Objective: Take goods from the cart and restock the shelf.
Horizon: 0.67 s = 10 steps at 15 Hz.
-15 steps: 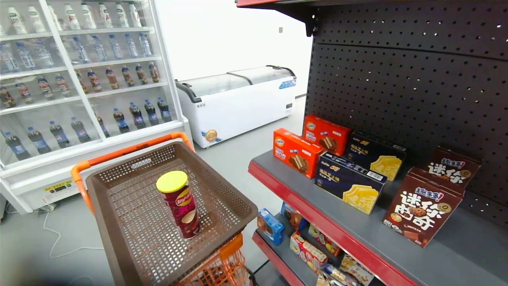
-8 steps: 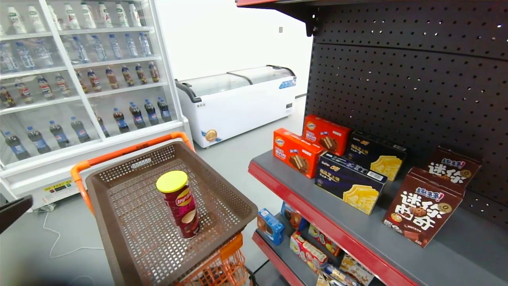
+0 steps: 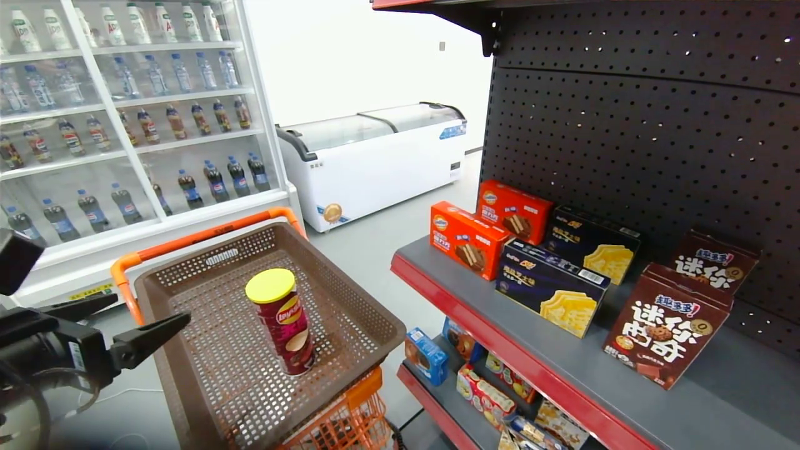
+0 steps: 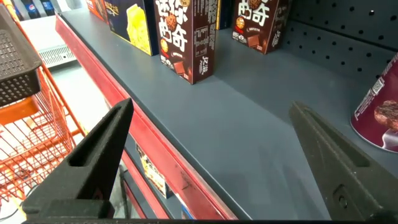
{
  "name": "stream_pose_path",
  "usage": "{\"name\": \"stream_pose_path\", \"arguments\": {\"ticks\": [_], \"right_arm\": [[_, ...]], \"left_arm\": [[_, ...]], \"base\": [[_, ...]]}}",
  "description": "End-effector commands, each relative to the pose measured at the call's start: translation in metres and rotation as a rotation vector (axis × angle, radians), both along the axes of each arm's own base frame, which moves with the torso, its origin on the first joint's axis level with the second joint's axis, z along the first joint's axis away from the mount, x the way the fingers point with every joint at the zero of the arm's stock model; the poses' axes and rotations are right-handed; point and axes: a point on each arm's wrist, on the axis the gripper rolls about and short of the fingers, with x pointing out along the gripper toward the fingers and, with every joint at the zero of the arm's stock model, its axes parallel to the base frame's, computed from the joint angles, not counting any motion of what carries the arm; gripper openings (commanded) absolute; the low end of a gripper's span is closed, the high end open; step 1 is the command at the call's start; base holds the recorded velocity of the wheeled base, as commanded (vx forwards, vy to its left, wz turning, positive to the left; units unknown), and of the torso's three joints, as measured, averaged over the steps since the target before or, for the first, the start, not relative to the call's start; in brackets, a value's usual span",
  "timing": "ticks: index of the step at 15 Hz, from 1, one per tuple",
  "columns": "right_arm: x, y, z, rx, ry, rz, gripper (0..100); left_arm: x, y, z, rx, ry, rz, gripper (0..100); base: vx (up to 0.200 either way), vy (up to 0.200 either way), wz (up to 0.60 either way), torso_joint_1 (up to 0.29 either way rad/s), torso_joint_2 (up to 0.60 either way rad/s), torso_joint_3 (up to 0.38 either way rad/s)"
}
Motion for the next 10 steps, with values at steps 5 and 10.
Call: {"name": "stream_pose_path", "arguments": {"ticks": [5,10], "right_arm": [[0.000,0.000,0.000,0.000,0.001,0.000,100],[0.000,0.000,0.000,0.000,0.001,0.001,100]], "left_arm": [[0.040,-0.015,-0.056,-0.013,0.105,-0.141,100],[0.067,-0.013,-0.083,0.060,0.137,-0.155,100]], "base": [[0.000,0.000,0.00,0.000,0.00,0.000],[0.000,0.000,0.00,0.000,0.00,0.000]]}}
